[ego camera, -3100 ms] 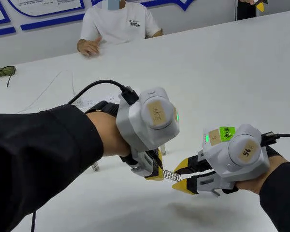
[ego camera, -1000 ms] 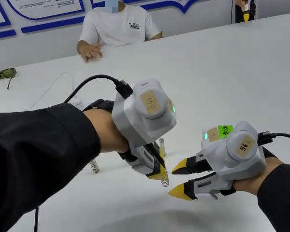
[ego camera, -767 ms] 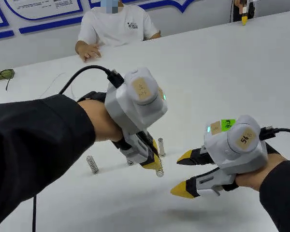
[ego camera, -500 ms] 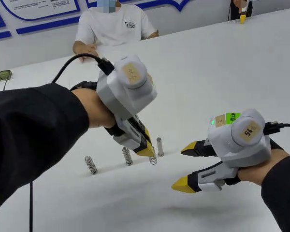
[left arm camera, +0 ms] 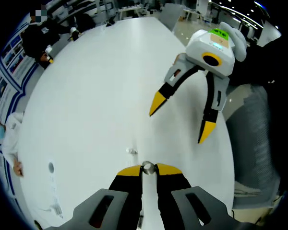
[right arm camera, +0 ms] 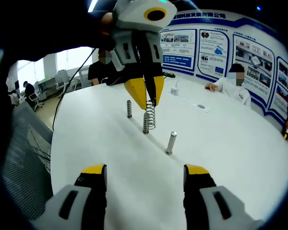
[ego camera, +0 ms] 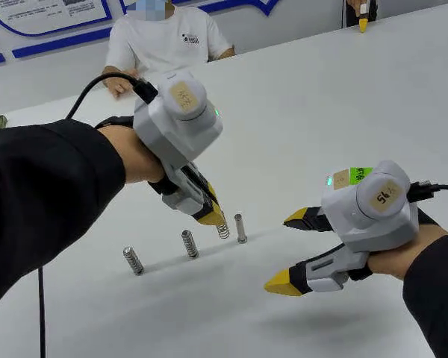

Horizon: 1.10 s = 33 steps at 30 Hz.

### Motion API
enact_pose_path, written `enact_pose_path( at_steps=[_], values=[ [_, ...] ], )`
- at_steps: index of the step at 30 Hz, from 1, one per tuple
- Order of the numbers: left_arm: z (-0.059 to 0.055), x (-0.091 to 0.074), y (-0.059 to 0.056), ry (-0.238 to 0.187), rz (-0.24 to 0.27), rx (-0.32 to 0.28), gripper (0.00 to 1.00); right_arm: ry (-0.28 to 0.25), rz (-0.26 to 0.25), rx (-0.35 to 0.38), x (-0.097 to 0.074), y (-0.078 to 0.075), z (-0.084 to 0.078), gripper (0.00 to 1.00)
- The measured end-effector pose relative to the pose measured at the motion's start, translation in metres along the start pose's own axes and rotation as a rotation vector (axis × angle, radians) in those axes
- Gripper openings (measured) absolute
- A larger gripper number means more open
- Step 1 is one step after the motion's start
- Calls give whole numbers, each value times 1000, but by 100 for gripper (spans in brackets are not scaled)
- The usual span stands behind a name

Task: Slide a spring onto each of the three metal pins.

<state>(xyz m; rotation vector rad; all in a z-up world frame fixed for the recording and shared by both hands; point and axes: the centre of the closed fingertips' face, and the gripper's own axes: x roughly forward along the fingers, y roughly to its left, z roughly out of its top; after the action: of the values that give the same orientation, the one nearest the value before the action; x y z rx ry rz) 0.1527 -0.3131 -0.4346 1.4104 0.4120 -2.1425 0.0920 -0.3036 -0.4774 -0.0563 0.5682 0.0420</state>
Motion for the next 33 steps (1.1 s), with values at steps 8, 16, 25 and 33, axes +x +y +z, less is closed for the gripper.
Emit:
enact_pose_path(
  at_steps=[8, 16, 25, 33],
  values=[
    [5, 3, 15, 0, -10, -21, 9, -15, -47, 35, -4, -12, 2, 76],
    [8, 9, 28, -4, -21, -46, 9, 3, -48, 37, -3, -12, -4, 78],
    [15, 12, 36, -18, -44, -60, 9, 16, -47, 36, -2, -12, -7, 77],
    [19, 16, 35, -16, -65, -58, 9, 22, -50, 36, -2, -13, -8, 77]
  ],
)
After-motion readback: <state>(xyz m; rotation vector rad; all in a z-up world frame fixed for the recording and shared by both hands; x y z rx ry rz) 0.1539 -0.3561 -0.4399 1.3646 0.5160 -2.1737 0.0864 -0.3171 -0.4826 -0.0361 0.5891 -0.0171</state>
